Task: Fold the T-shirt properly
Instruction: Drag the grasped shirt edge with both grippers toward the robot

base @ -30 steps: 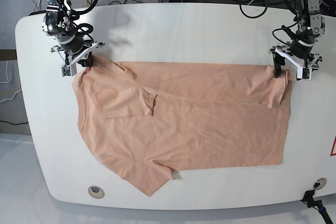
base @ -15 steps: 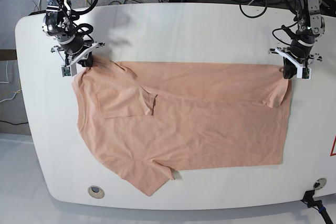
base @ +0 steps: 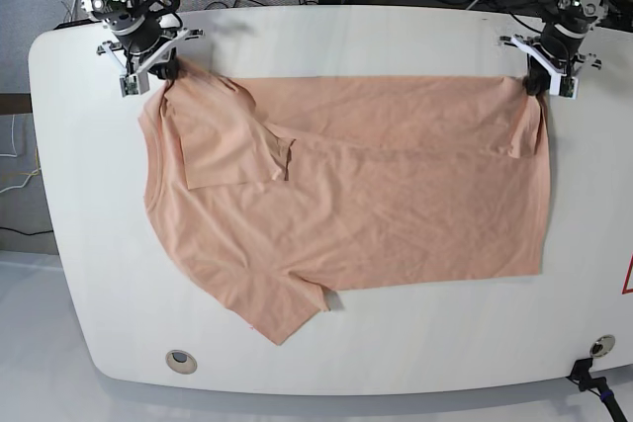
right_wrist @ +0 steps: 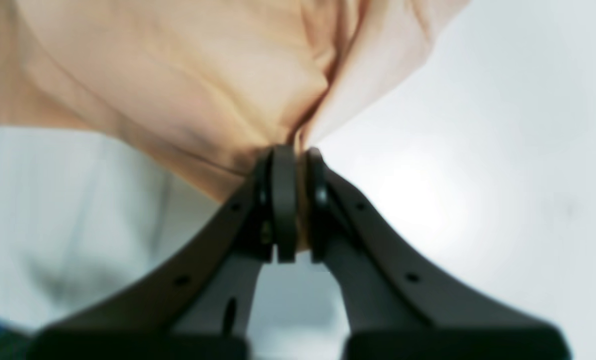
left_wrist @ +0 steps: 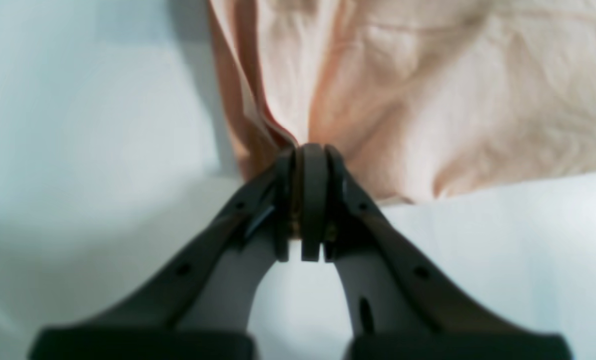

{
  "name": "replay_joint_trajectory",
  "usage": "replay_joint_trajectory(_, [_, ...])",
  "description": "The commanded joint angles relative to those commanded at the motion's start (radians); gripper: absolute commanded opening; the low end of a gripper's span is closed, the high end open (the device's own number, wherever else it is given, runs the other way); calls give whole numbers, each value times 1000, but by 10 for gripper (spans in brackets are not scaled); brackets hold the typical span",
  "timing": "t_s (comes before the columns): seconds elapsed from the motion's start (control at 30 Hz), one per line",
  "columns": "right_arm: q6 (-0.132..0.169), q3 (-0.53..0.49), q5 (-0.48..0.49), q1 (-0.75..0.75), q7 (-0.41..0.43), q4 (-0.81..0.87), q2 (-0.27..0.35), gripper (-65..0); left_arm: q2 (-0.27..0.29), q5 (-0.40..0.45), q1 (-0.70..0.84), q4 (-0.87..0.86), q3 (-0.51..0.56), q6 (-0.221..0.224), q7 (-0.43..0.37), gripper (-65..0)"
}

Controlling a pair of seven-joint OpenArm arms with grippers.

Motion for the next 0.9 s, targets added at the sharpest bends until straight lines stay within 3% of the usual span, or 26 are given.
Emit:
replay_joint_trajectory(0.17, [6,95,-8,-94,0,32,-40,-650,0,0,118,63,-2,0,0,-650])
replay_joint_trajectory(0.3, [6,104,-6,-161,0,63,-34,-650,0,0,184,89,-51,0,0,-650])
replay_joint_trajectory(0.9, [6,100,-2,-158,-3,69,-34,-641,-5,5,186,94,-54,0,3,-650])
